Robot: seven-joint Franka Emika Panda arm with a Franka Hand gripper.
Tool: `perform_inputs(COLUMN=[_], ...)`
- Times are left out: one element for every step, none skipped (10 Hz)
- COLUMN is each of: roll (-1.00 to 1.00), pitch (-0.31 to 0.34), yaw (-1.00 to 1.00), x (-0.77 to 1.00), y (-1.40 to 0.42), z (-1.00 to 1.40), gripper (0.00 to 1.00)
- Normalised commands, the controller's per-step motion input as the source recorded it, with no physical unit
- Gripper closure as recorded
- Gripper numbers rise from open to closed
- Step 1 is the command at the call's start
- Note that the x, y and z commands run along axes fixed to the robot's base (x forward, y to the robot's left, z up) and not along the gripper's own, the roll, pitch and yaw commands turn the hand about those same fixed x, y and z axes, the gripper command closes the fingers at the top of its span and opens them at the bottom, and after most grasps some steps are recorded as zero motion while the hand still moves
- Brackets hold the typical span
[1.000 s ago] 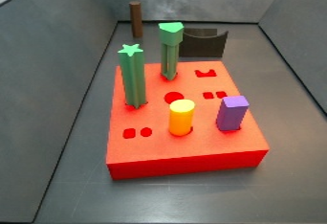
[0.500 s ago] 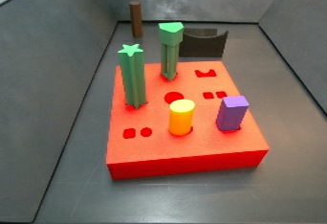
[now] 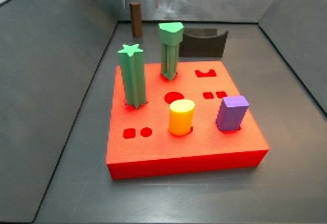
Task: Pick up the hexagon object. Move up. Move to above the board. Insert the hexagon object.
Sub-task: Pick up the hexagon object.
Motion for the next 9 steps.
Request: perform_inputs(roll=[0.00,0.00,0.00,0.00,0.00,0.00,0.00,0.00,0.00], pitch=[-0.100,-0.027,0.000,0.000,0.000,0.000,0.000,0.000,0.000], yaw=[0.00,0.00,0.00,0.00,0.00,0.00,0.00,0.00,0.00], x=[-0.38,-0.02,0.00,0.00,0.00,0.00,0.00,0.00,0.00], y=[0.24,0.00,0.00,0.00,0.00,0.00,0.00,0.00,0.00], z=[-0.72,0.00,0.00,0.00,0.00,0.00,0.00,0.00,0.00], gripper=[0.00,0.00,0.00,1.00,1.00,1.00,1.00,1.00,1.00])
